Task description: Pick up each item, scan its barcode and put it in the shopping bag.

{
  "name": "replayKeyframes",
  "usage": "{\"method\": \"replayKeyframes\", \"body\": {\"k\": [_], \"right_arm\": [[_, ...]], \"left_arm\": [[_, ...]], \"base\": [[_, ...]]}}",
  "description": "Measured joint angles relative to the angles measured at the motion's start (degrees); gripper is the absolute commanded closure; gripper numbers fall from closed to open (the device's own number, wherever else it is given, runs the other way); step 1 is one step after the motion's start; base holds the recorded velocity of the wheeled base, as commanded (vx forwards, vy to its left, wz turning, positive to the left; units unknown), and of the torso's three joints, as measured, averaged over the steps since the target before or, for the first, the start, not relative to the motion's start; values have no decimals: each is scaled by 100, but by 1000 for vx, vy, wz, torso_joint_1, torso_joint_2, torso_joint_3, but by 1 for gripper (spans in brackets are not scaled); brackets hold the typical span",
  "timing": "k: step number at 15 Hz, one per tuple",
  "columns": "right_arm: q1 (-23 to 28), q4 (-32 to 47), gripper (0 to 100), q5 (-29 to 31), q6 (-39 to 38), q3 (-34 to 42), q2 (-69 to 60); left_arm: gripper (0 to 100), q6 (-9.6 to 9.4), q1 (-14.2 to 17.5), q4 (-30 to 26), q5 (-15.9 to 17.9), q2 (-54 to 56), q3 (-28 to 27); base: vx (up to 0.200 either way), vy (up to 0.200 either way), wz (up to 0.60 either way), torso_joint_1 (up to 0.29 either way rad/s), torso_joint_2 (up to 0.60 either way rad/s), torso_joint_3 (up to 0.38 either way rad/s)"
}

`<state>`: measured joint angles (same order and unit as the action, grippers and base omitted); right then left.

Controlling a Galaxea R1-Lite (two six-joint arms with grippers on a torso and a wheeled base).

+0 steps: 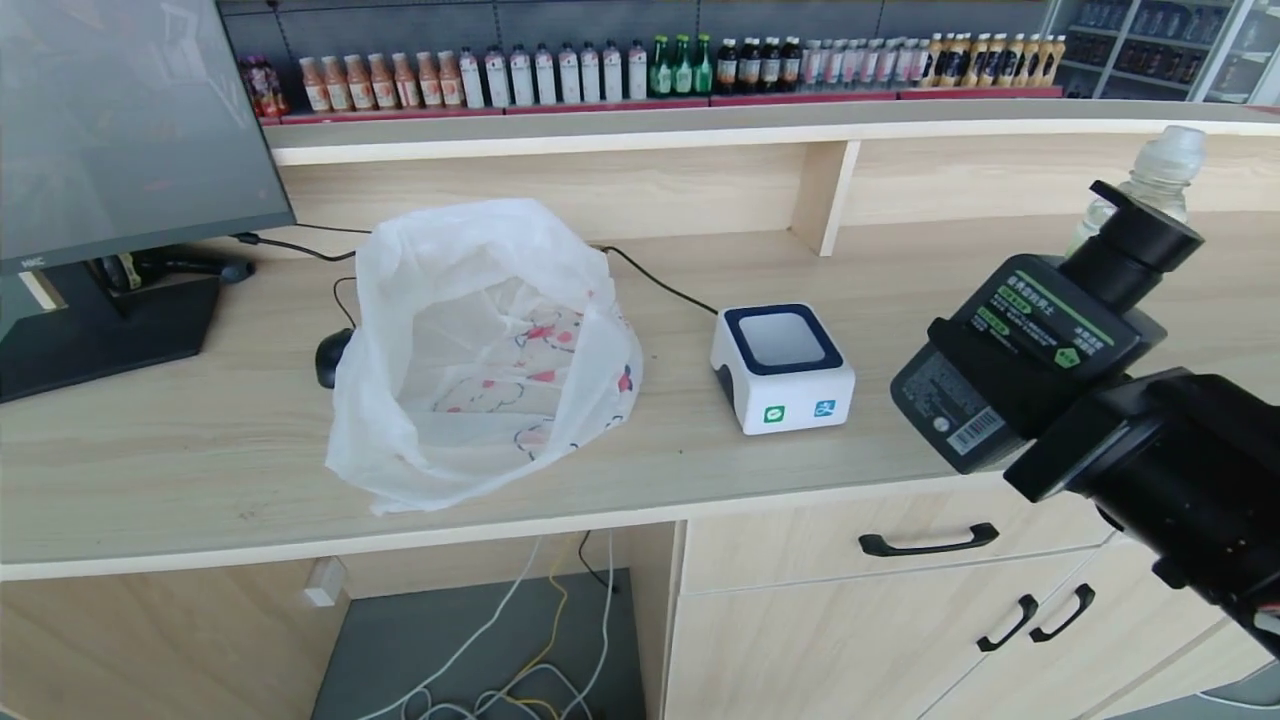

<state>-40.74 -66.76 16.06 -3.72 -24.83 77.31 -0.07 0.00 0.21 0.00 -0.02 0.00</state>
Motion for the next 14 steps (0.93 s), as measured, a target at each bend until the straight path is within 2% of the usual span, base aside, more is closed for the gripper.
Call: {"method": "replayKeyframes", "body": {"k": [3,7,11,14], "right_arm": [[11,9,100,-112,310,33,20],[249,-24,100,-862,907,-256,210],[646,96,100,-2243,2775,-472,444],[789,161,100,-2549,4111,-1287,750]], "left_arm": [[0,-9,0,4,0,0,0],[0,-11,-2,1,0,0,0],[0,-9,-2,1,0,0,0],[0,-11,0,1,0,0,0]], "base": [[0,0,0,0,0,0],[0,0,0,0,0,0],[0,0,0,0,0,0],[0,0,0,0,0,0]]}}
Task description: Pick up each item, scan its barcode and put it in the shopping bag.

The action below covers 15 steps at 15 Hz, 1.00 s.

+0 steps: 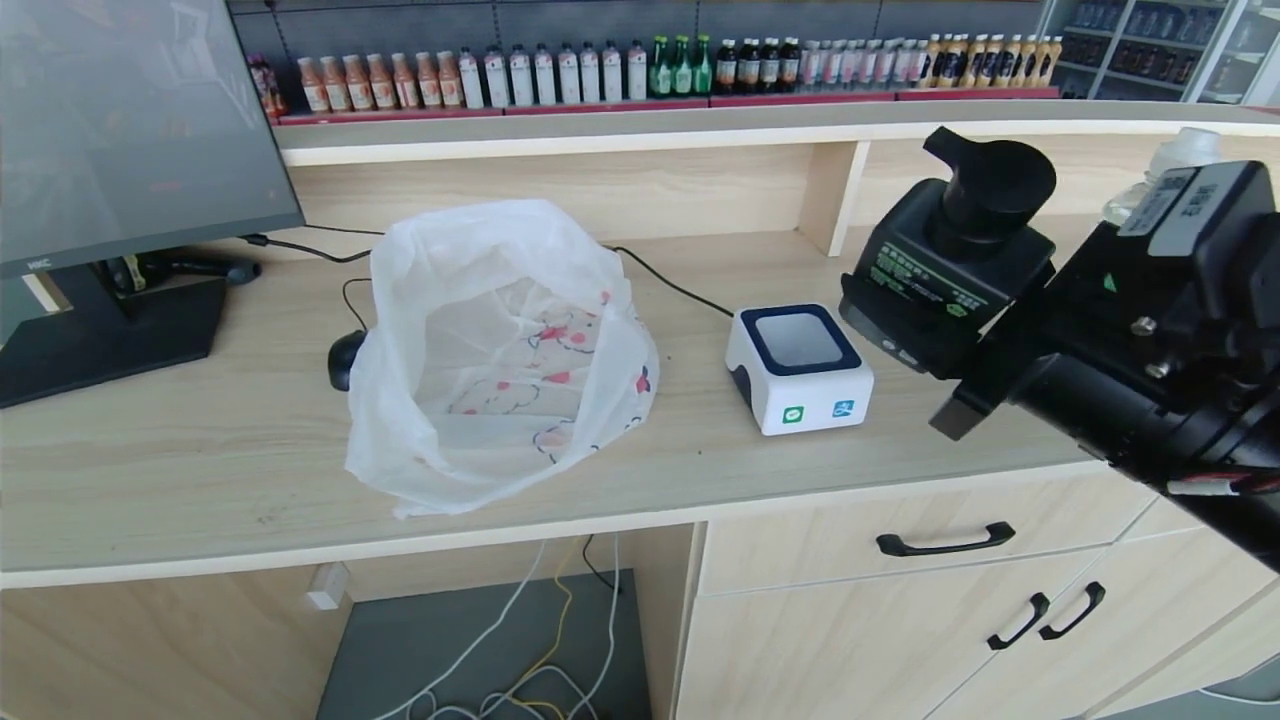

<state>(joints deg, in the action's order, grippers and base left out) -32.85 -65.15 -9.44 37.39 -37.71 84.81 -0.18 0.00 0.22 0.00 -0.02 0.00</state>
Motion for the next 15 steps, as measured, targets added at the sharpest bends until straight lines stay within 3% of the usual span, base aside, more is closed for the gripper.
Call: {"method": "replayKeyframes", "body": {"k": [5,15], "right_arm": [[100,-432,100,-844,1715,-691,673],[808,-2118,100,-2461,2328,-1095,2348]], "left_arm": [[0,2,-5,0,0,0,0],[0,2,0,2,0,0,0]], "base": [[0,0,0,0,0,0],[0,0,0,0,0,0]]}}
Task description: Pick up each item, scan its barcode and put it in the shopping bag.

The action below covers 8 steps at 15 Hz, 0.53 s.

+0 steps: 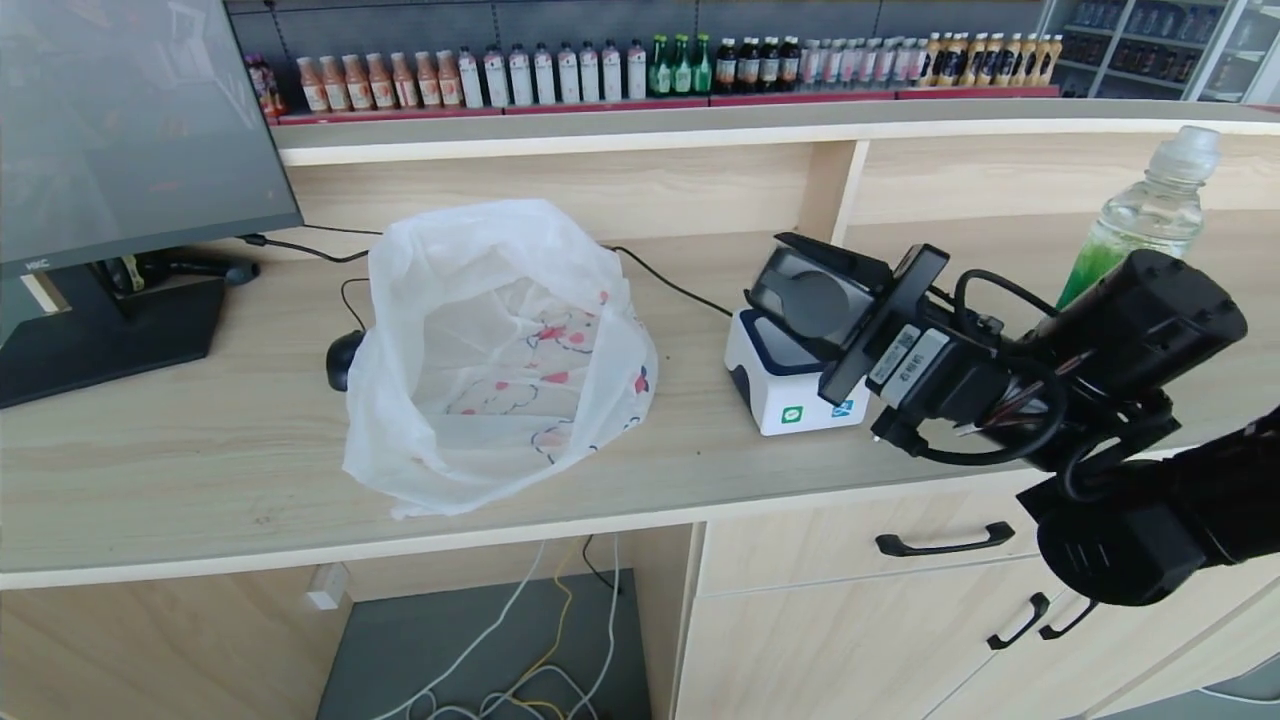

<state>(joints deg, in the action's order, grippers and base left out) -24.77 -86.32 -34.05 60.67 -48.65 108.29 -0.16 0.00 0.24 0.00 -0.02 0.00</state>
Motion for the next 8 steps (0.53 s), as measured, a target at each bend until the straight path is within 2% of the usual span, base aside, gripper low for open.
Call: {"method": "replayKeyframes", "body": {"k": [3,8], "right_arm": [[289,-135,100,-477,99,-278,404],[652,-143,100,-697,178,-443,718]], "left_arm": [[0,-2,0,-2,0,0,0],[0,0,0,0,0,0,0]], "base": [[0,0,0,0,0,0],[0,0,0,0,0,0]]}}
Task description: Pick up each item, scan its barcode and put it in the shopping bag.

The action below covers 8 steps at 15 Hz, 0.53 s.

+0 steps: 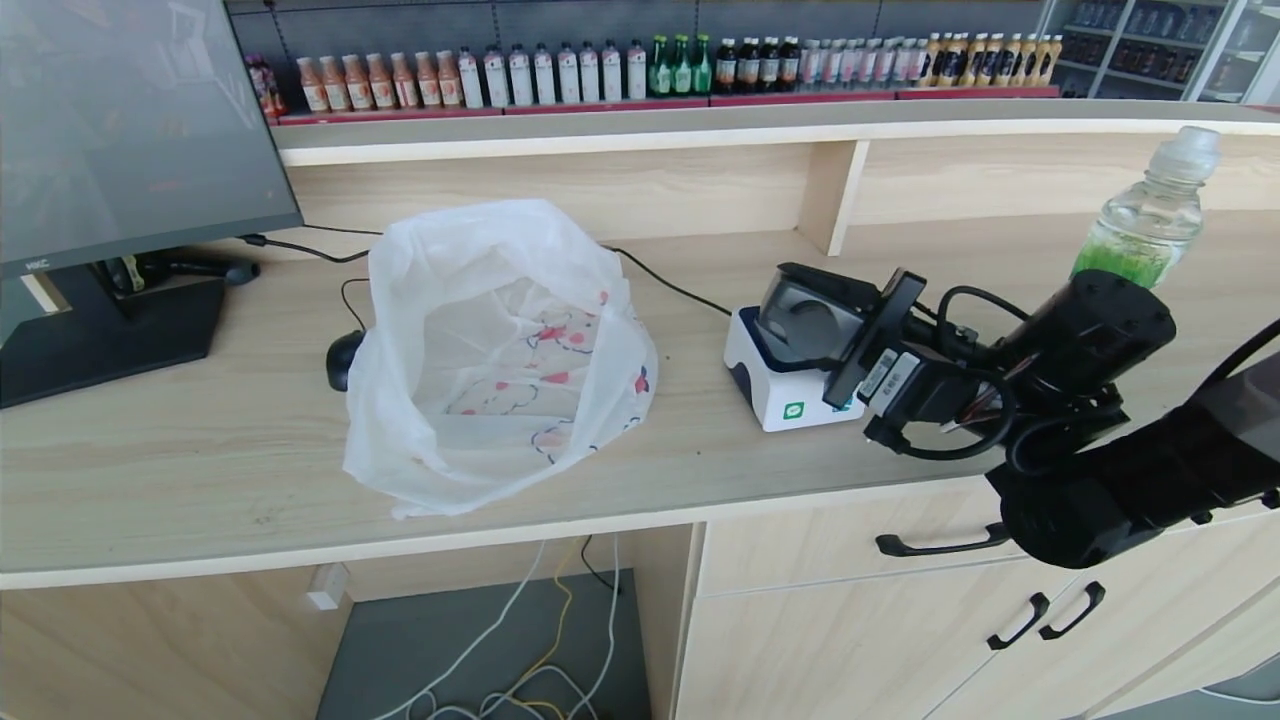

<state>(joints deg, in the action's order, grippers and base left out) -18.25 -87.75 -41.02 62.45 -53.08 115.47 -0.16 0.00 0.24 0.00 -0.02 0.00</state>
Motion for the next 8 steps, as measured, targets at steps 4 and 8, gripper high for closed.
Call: {"method": "replayKeyframes", "body": {"k": [4,8], "right_arm": [[56,7,100,-11,17,-12,60],[116,13,100,-2,20,0,82]], "left_arm": [[0,0,-2,-2,0,0,0],[0,-2,0,0,0,0,0]], "base": [[0,0,0,0,0,0],[0,0,0,0,0,0]]}}
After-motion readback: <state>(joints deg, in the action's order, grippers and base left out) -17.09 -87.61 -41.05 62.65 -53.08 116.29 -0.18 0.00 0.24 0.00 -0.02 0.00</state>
